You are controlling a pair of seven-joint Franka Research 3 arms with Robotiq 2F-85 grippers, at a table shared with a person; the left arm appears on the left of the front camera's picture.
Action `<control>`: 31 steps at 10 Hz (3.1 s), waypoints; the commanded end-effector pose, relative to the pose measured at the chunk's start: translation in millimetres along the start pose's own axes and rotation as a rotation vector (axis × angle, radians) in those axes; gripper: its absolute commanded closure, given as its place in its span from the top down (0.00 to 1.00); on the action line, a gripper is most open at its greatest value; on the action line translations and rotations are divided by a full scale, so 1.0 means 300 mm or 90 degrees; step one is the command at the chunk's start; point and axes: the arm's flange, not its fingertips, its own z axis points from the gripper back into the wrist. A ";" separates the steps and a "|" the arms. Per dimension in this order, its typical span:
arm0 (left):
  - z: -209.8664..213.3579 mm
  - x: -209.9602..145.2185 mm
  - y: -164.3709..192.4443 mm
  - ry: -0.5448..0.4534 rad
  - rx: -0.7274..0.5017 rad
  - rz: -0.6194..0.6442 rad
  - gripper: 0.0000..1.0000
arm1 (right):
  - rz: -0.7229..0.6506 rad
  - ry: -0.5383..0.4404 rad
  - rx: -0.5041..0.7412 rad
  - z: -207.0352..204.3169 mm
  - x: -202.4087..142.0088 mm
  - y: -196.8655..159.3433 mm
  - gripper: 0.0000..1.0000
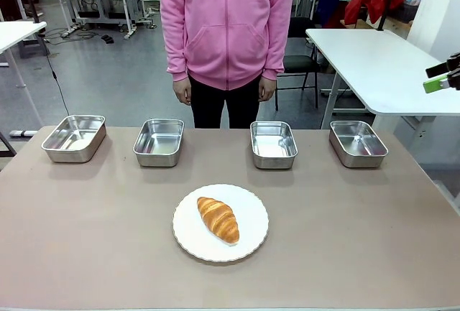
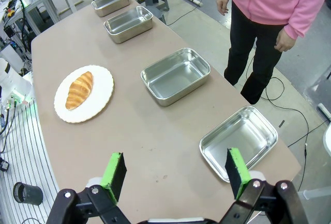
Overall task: Place the bread in the container.
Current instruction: Place the Butter Roll into the Airtight Container indicated by the human.
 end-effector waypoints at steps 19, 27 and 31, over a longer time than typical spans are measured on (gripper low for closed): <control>0.003 -0.002 -0.002 -0.002 0.000 -0.001 1.00 | 0.003 -0.003 0.001 0.000 0.006 0.003 1.00; 0.003 -0.002 -0.002 -0.002 0.000 -0.001 1.00 | 0.003 -0.003 0.001 0.000 0.006 0.003 1.00; 0.003 -0.002 -0.002 -0.002 0.000 -0.001 1.00 | 0.003 -0.003 0.001 0.000 0.006 0.003 1.00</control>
